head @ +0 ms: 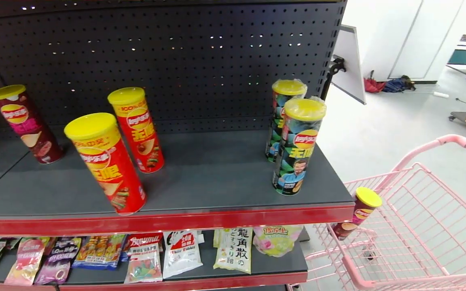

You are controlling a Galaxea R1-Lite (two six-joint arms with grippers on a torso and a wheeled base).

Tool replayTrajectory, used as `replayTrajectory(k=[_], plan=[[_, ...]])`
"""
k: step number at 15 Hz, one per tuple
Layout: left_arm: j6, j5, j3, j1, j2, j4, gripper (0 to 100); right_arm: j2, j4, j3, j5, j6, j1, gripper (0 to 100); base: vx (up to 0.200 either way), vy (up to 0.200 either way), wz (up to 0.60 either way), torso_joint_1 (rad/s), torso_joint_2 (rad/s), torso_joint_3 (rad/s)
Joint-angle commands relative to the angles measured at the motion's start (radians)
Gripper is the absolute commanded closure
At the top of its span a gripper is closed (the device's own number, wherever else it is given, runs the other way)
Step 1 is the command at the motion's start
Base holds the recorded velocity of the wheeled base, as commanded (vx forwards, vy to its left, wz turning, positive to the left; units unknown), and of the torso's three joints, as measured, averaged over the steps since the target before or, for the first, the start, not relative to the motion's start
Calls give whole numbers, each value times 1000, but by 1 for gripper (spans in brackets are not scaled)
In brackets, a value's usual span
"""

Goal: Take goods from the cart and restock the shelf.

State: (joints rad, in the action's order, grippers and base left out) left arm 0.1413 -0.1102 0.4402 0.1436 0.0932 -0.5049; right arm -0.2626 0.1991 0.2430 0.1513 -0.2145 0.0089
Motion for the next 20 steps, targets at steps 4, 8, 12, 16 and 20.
replayTrajectory(k=[4,8,12,16,20], plan=[[0,37,-5,1,0,5,0,13,-1,-7,1,0,0,0,0,0,-600,4,4,1],[-2,37,-3,1,2,6,0,13,-1,-7,1,0,0,0,0,0,-300,2,2,4],[-2,35,-3,1,0,6,0,28,-1,-19,8,0,-4,0,0,0,0,0,0,0],[3,37,-3,1,0,6,0,43,0,-27,8,0,-4,0,0,0,0,-112,267,157],[3,64,-3,1,0,6,0,77,0,-54,7,0,-4,0,0,0,0,-139,366,219]])
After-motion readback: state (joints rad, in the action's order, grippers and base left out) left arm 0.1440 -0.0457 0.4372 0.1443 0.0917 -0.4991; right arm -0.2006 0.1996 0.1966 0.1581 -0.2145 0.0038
